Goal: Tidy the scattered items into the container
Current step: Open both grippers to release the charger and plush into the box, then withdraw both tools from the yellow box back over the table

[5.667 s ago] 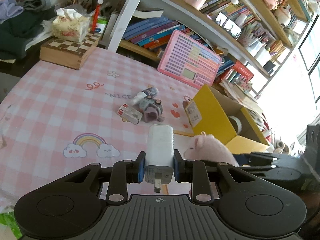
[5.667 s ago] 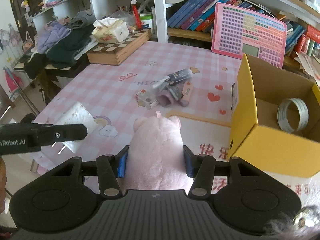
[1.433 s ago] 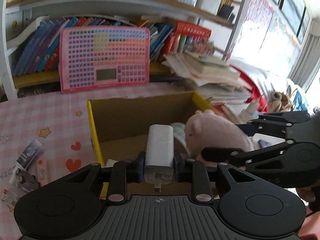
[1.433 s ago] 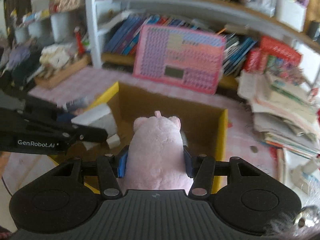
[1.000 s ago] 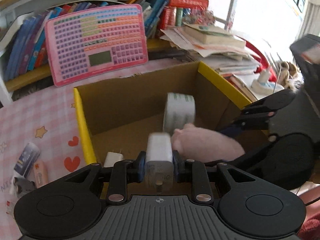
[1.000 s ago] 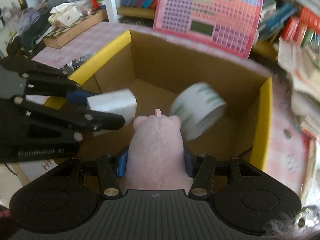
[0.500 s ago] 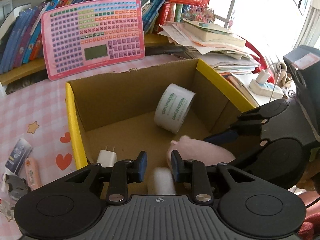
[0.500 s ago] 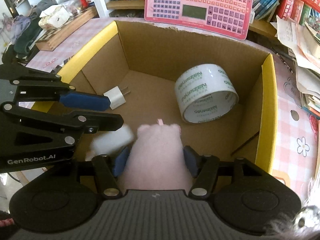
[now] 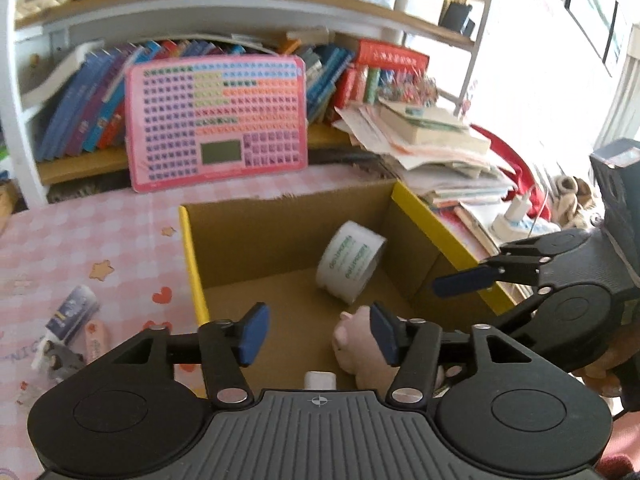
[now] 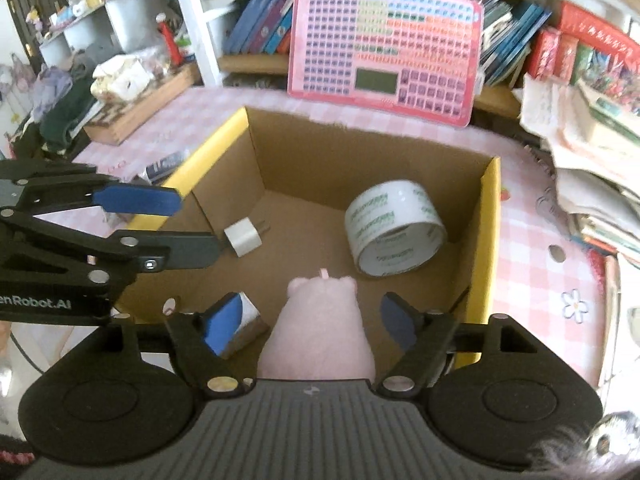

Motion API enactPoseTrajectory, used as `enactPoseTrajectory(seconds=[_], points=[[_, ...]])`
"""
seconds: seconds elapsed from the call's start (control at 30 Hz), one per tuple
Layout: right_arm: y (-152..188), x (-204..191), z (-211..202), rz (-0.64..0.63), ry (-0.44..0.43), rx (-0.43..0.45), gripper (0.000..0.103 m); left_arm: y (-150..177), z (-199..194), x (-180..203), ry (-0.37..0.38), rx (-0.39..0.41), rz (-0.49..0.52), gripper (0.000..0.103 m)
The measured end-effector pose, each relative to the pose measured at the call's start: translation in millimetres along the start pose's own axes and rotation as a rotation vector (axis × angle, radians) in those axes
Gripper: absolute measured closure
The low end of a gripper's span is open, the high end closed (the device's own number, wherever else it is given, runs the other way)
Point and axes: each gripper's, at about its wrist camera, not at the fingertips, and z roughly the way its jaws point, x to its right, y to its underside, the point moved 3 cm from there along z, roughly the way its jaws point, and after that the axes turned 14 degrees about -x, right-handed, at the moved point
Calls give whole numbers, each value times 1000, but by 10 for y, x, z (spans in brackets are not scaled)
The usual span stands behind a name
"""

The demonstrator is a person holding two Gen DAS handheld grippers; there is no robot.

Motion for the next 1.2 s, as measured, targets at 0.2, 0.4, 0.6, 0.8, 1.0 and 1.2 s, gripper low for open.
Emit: enactPoseTrajectory(seconds=[0.2, 0.4, 0.6, 0.8, 1.0, 1.2], points=[[98, -14, -211, 57, 45, 77, 20, 113, -223, 24, -51, 54, -5, 20], [246, -110, -405, 116, 97, 153, 20, 277, -411, -11, -69, 91, -28, 16], [418, -252, -542, 186, 151, 206, 20, 464, -566, -111, -63, 103, -31, 15], [579, -448, -588, 252, 204, 214, 20, 659, -684, -266, -38, 96, -26, 15], [744, -686, -621, 334, 246, 220, 19, 828, -795, -452, -12, 85, -20, 15], [902, -913, -616, 394, 275, 200, 19, 1011, -888, -599, 8, 69, -12, 15]])
